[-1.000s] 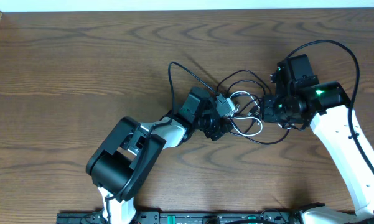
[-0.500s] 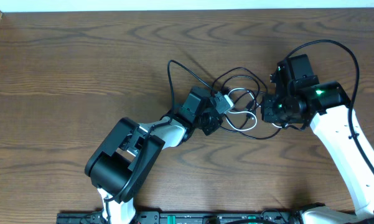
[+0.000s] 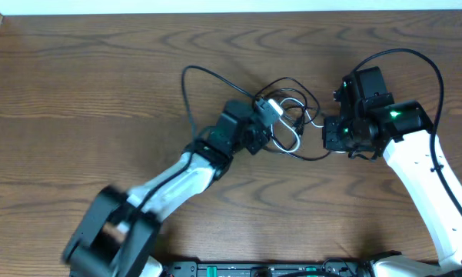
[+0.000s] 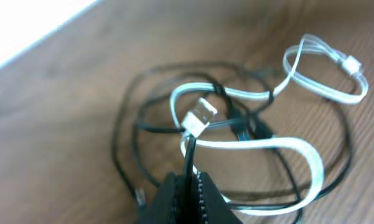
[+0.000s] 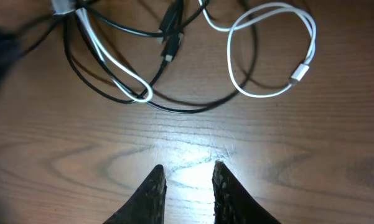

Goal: Untangle cables

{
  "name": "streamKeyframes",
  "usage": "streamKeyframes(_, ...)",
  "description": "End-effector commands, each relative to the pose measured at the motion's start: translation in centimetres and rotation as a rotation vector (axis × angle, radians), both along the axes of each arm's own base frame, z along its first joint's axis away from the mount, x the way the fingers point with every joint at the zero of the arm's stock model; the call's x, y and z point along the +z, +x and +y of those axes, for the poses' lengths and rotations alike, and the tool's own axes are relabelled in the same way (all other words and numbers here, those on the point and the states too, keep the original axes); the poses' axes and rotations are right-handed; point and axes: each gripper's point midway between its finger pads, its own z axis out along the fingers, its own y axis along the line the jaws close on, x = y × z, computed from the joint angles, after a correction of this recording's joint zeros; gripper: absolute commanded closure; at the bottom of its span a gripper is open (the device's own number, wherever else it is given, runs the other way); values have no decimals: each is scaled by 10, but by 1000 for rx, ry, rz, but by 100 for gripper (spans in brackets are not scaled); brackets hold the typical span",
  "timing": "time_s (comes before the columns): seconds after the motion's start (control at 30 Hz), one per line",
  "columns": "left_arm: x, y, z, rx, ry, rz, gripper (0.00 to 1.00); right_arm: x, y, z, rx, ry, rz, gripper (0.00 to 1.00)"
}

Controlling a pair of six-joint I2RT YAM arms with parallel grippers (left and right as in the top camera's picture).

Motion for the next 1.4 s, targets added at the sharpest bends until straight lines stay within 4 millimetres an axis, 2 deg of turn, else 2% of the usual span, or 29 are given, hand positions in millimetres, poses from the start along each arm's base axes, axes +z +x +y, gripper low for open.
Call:
streamKeyframes(0.0, 20, -1, 11, 43, -7, -18, 92, 9, 2, 1, -8, 3, -32, 78)
streamKeyframes(0.17, 33, -12, 18, 43, -1, -10, 92, 5, 6, 2, -7, 8, -42, 76)
streamKeyframes(0.3, 44, -12, 28, 85, 13, -33, 92, -1, 8, 7, 2, 33, -47, 71)
streamKeyframes(0.4, 62, -13, 34, 115, -13, -66, 92, -9, 10, 15, 17, 75, -44, 66)
streamKeyframes(0.53, 97, -20, 41, 132, -63, -127, 92, -24, 12, 37, 88, 162, -41, 57)
streamKeyframes(0.63, 122, -30, 49, 137, -102, -166, 92, -35, 14, 58, 163, 229, -45, 55)
streamKeyframes(0.77, 142, -42, 59, 147, -123, -196, 92, -48, 15, 81, 230, 263, -40, 51)
streamKeyframes(0.97, 150, -55, 69, 154, -119, -196, 92, -77, 17, 110, 276, 249, -11, 49)
streamKeyframes(1.13, 145, -60, 72, 153, -100, -173, 92, -106, 27, 105, 190, 171, 16, 51)
streamKeyframes(1.27, 142, -61, 73, 153, -93, -163, 92, -121, 34, 104, 196, 145, 12, 50)
streamKeyframes(1.37, 142, -61, 73, 153, -92, -161, 92, -125, 36, 103, 216, 131, 3, 50)
